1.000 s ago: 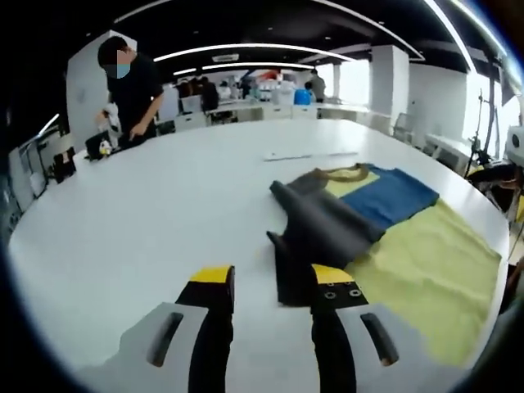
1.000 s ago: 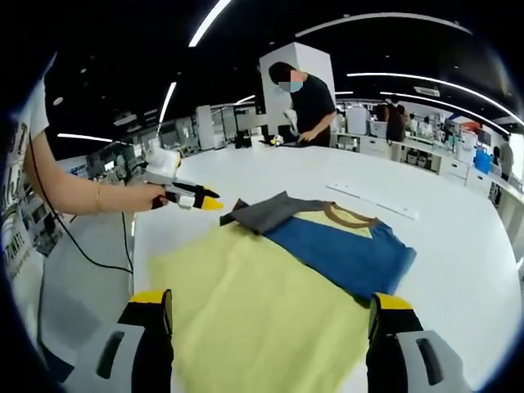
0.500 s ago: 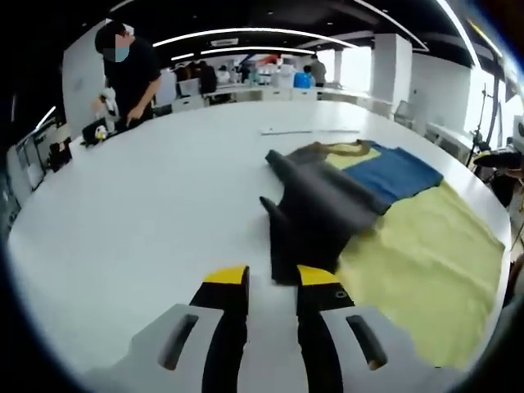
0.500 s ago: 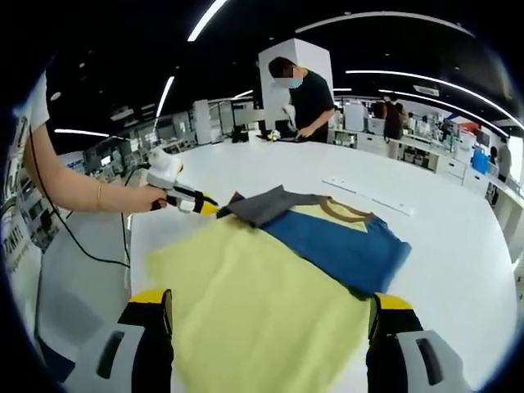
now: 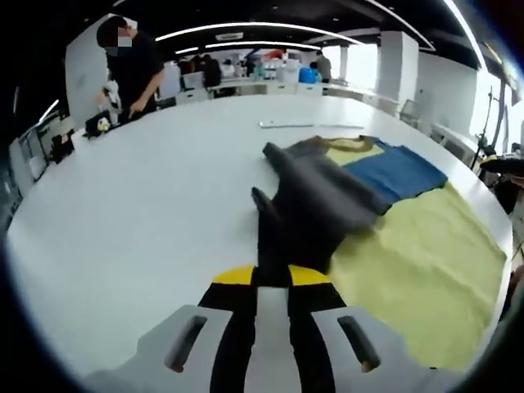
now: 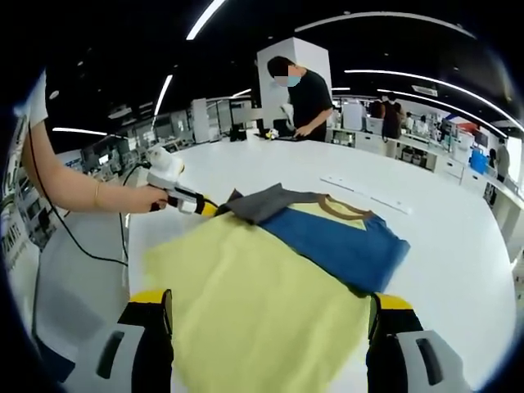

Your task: Fold the garment on the visible template until the final outline fits inside the template.

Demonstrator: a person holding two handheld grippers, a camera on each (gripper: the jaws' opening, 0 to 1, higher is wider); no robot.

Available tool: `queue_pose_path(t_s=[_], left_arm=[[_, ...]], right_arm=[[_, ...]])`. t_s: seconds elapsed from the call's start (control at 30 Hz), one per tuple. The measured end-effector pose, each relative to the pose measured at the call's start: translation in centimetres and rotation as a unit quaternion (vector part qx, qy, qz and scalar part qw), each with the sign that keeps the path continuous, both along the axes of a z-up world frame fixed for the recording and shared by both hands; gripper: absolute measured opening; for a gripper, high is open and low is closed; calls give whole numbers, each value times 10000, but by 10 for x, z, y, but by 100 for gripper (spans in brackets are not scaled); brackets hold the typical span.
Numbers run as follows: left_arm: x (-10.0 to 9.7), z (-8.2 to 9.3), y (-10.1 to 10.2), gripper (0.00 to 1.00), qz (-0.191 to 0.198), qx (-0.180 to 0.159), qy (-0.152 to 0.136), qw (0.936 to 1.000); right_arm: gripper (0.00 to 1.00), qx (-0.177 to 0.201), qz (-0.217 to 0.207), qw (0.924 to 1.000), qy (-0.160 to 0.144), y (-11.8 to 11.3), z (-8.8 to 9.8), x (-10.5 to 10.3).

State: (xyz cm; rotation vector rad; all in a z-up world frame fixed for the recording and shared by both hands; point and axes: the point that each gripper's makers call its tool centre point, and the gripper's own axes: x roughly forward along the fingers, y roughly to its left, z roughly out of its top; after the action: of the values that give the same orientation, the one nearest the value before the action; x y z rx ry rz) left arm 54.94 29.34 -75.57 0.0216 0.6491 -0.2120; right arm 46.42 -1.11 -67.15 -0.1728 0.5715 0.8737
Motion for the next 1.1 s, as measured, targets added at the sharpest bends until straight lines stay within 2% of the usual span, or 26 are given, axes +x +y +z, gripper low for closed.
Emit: queue_pose_path(t_s=[0.27, 0.5, 0.97, 1.03, 1.1], left_arm=[[-2, 1, -4, 7, 29, 61, 86, 9999], [1, 2, -3, 2, 105, -187, 87, 9997], [0, 23, 25, 1, 194, 27, -179, 9996], [0, 26, 29, 1, 94, 228, -205, 9995], [0, 30, 30, 1, 79, 139, -259, 9995]], right_arm=[[99, -121, 47, 9999, -9, 0, -4, -2], [99, -43, 79, 10000, 41, 3, -4, -4], [99, 25, 8, 10000, 90, 2, -8, -5], [99, 103, -53, 9999, 83, 2, -6, -4], [99, 226, -115, 9996, 79, 2, -2, -4]])
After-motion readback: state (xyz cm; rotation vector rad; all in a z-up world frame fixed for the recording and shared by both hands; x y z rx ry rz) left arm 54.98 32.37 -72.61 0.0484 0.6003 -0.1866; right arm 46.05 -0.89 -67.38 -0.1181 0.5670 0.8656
